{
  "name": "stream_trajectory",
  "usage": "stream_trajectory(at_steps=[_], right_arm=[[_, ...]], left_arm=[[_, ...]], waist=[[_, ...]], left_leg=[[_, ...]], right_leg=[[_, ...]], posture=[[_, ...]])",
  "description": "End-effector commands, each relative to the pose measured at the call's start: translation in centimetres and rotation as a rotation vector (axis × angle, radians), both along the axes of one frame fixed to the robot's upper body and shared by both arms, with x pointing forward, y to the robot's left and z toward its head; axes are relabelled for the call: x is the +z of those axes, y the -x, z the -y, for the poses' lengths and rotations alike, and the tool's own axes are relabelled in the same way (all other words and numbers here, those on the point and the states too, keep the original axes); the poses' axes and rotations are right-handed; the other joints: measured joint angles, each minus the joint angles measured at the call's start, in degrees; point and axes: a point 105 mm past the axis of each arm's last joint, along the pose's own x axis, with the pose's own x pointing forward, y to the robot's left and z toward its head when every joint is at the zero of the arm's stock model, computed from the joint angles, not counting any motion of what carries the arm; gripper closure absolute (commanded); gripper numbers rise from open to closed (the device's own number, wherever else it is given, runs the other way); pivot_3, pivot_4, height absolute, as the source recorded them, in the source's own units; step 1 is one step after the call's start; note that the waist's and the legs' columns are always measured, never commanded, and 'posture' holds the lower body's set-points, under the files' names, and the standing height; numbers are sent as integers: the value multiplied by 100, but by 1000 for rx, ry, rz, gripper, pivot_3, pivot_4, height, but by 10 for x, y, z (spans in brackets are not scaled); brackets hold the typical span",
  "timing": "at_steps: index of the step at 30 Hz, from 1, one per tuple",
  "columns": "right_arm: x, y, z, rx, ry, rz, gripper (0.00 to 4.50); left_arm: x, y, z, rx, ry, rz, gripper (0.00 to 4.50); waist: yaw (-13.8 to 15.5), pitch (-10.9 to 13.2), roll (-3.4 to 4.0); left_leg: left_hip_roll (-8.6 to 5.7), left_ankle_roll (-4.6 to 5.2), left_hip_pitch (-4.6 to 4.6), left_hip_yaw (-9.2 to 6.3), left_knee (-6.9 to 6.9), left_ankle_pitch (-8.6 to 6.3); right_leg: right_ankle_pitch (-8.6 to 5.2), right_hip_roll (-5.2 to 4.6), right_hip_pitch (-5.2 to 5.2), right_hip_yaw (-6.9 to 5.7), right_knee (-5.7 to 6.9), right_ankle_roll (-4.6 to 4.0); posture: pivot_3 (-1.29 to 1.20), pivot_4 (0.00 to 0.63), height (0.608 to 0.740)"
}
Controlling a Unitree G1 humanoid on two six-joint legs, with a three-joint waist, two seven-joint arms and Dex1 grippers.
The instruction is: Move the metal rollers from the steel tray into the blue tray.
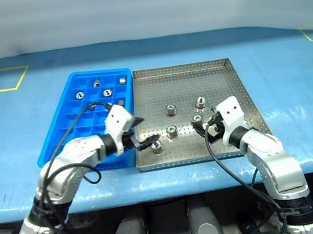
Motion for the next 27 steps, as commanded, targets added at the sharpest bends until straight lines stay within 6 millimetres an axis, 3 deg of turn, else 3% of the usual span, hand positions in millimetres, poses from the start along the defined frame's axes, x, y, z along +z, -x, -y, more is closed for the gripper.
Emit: stream_trajectory(at_steps=[1,9,12,18,19,22,27], right_arm=[[14,1,-1,-4,4,68,0],[12,7,3,-40,1,74,0],[12,7,4,-51,1,77,0],[13,4,7,-79,6,85,0],[13,4,6,-78,6,84,0],[12,4,3,-63,5,79,0],[11,3,-9,-7,1,71,0]], left_arm=[[-9,-1,1,-27,-94,1,52],[-38,-5,-3,-38,-268,-31,52],[-40,-4,-2,-43,-266,-44,663],[-41,-5,-3,-33,-261,-55,2698],[-41,-5,-3,-27,-259,-53,2831],[-30,-8,-1,-8,-189,-39,2831],[7,-18,-3,77,59,-25,2831]], waist=[[-48,0,0],[-126,0,1],[-162,-1,2],[-174,-1,2],[-173,-1,2],[-171,-1,2],[-157,-1,2]], left_leg=[[1,1,0,0,-3,0],[2,1,0,0,-1,-1],[2,1,3,8,-1,-1],[1,5,1,10,-2,-3],[1,5,1,9,-2,-4],[1,7,1,7,-7,-5],[2,11,-8,7,-9,-7]], right_leg=[[0,1,-2,1,1,0],[0,4,-3,4,2,-1],[0,3,-2,11,1,0],[0,2,-2,13,0,0],[0,2,-2,13,0,0],[-1,2,-4,11,0,0],[-1,4,-12,11,-1,0]], posture=[[-93,150,740],[-120,150,740],[-127,150,740],[-121,150,740],[-119,150,740],[-108,150,740],[-92,150,740]])
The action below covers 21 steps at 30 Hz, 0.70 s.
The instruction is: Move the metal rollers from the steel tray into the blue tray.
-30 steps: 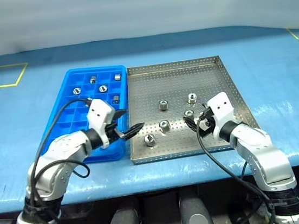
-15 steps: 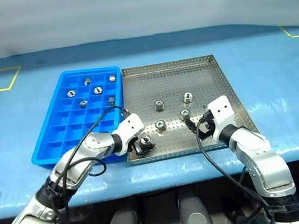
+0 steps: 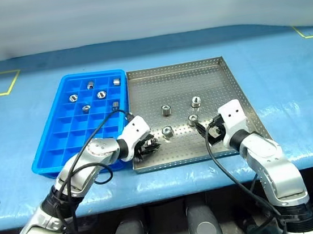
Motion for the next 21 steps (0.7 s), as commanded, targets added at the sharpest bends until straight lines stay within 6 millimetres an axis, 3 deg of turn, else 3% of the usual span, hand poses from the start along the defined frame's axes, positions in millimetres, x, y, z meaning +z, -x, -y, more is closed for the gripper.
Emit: stream_trajectory(at_steps=[1,4,11,15,21], right_arm=[[14,-2,-12,55,-10,56,0],[13,-3,-17,80,-10,54,0],[12,-9,-23,104,-14,49,0],[12,-12,-25,115,-15,50,0],[9,-13,-25,111,-23,42,0]], left_arm=[[37,-13,-13,97,162,65,2831],[59,-26,-42,239,212,148,2831],[94,-56,-155,902,111,416,2831],[95,-56,-181,1086,55,463,2831],[70,-69,-191,1189,2,432,2831]], waist=[[0,0,0],[5,0,0],[108,1,-2],[213,1,-2],[303,0,-4]], left_leg=[[0,2,0,0,0,-1],[1,3,1,-1,0,-2],[1,4,7,-2,5,-3],[-1,4,9,-3,14,-2],[-4,3,10,-5,17,-2]], right_leg=[[0,0,0,0,0,0],[-1,1,1,-1,0,-1],[1,2,9,-1,1,3],[5,1,15,0,1,9],[7,1,19,-1,0,12]], posture=[[-92,150,740],[-61,150,740],[-13,150,740],[3,150,740],[2,150,740]])
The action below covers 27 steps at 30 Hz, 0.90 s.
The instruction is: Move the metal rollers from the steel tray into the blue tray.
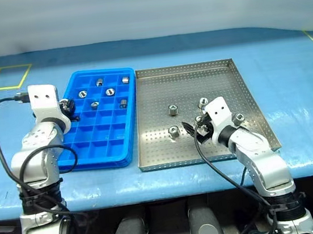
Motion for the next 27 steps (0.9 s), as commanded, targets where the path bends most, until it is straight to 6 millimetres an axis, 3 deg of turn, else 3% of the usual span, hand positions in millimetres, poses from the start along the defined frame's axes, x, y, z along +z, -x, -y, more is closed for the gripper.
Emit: stream_trajectory(at_steps=[1,3,7,11,12,14,16,17,20,27], right_arm=[[7,-1,1,-6,-7,36,0],[6,-1,3,-16,-9,34,0],[7,1,10,-46,-7,35,0],[5,1,11,-52,3,30,0],[4,1,12,-58,9,29,0],[4,2,14,-68,18,30,0],[4,3,17,-76,36,29,0],[4,4,19,-81,45,28,0],[4,6,27,-113,61,28,0],[4,12,35,-167,65,28,0]], left_arm=[[5,-11,1,27,-26,41,2831],[1,-13,1,38,-41,27,2831],[-3,-14,-4,89,-73,12,1520],[9,-21,26,-19,19,89,157],[17,-22,49,-123,59,129,11],[30,-18,106,-418,135,175,11],[29,7,166,-795,197,125,11],[23,21,186,-945,195,79,11],[-3,37,206,-1097,176,-71,11],[-48,28,215,-1087,58,-241,11]], waist=[[10,0,0],[14,0,0],[8,0,0],[11,0,0],[14,0,0],[38,0,-1],[49,0,-1],[45,0,0],[-47,-7,11],[-268,-11,18]], left_leg=[[0,0,0,0,0,0],[0,0,-1,0,0,0],[0,-2,-6,0,-12,-2],[1,-5,-5,-3,-16,-6],[1,-5,-5,-3,-14,-7],[0,-6,-9,-3,-11,-6],[0,-6,-13,-3,-7,-6],[-1,-6,-12,0,-6,-6],[0,-5,-4,4,-12,-8],[5,1,12,4,5,-4]], right_leg=[[0,0,0,0,0,0],[0,0,-1,0,0,0],[2,0,-7,0,-3,4],[6,-1,-7,-3,-3,12],[6,-1,-7,-3,-3,12],[4,-1,-7,-4,-4,9],[0,-1,-7,-3,-5,2],[-1,-1,-7,-1,-5,1],[-7,-1,-7,2,-3,-5],[-13,10,-6,8,30,-10]], posture=[[2,150,740],[-9,150,740],[-28,150,740],[-34,150,740],[-34,150,740],[-37,150,740],[-38,150,740],[-42,150,740],[-66,150,740],[-119,150,740]])
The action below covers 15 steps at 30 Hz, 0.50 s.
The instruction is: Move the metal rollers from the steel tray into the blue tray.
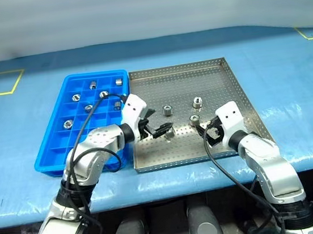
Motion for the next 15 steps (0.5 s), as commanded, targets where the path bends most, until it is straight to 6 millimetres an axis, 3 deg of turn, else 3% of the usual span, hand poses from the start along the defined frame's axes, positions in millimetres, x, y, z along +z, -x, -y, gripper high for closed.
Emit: stream_trajectory(at_steps=[1,6,7,9,15], right_arm=[[16,2,0,-13,3,62,0],[19,3,0,-17,5,73,0],[19,3,0,-17,6,73,0],[17,3,-1,-17,8,69,0],[13,3,-6,7,13,50,0]], left_arm=[[-7,-8,4,-5,-68,36,11],[-32,-6,12,-44,-109,-21,11],[-35,-7,12,-31,-107,-25,181],[-33,-9,13,-20,-81,-10,575],[-19,-10,10,10,14,26,2619]], waist=[[-26,0,0],[-95,0,0],[-101,0,0],[-108,-1,1],[-153,0,0]], left_leg=[[0,1,0,1,4,1],[-4,1,-2,12,14,1],[-5,1,-2,14,13,1],[-5,1,-3,15,9,1],[-5,2,-3,21,3,1]], right_leg=[[0,0,0,2,1,0],[3,-3,2,15,1,5],[3,-3,1,18,1,5],[4,-3,0,22,-1,6],[5,-2,-5,32,-1,9]], posture=[[-125,150,740],[-140,150,740],[-140,150,740],[-140,150,740],[-119,150,740]])
